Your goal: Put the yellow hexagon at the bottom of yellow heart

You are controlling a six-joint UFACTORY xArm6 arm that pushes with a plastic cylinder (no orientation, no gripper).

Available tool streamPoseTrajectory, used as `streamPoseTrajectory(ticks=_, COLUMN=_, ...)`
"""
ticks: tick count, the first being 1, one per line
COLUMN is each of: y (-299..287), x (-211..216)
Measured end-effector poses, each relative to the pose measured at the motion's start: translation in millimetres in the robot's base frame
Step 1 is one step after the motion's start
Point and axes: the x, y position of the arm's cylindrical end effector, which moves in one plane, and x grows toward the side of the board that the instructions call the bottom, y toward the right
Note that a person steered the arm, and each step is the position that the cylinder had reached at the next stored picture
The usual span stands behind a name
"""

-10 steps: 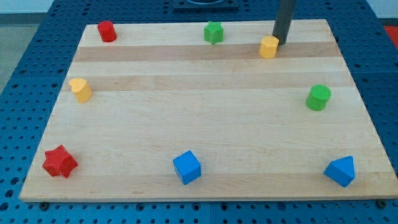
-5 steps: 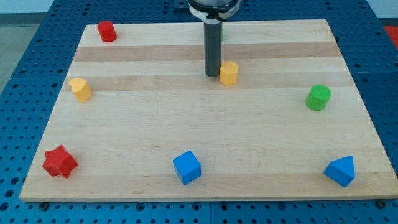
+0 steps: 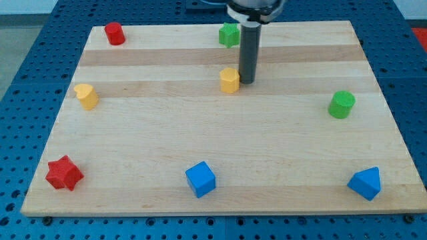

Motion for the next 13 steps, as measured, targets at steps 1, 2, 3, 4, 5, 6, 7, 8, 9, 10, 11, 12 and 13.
streamPoseTrajectory(ticks=1, y=-20.1, x=0.0)
streamPoseTrajectory(ticks=2, y=-29.7, x=0.0)
streamPoseTrajectory(ticks=3, y=-61.9, x=7.0)
streamPoseTrajectory(ticks=4, y=-104.5, x=25.8)
streamPoseTrajectory(ticks=5, y=-145.6, x=49.0)
streamPoseTrajectory(ticks=6, y=-179.8, x=61.1)
streamPoseTrajectory(ticks=7, y=-213.7, x=67.9)
streamPoseTrajectory(ticks=8, y=-239.8, x=72.8)
streamPoseTrajectory(ticks=9, y=-247.0, x=72.8)
streamPoseTrajectory(ticks=10, y=-230.3, x=81.7)
streamPoseTrajectory(ticks=11, y=-208.8, x=117.4)
streamPoseTrajectory(ticks=12, y=-228.8, x=144.5)
streamPoseTrajectory(ticks=13, y=-270.8, x=151.8)
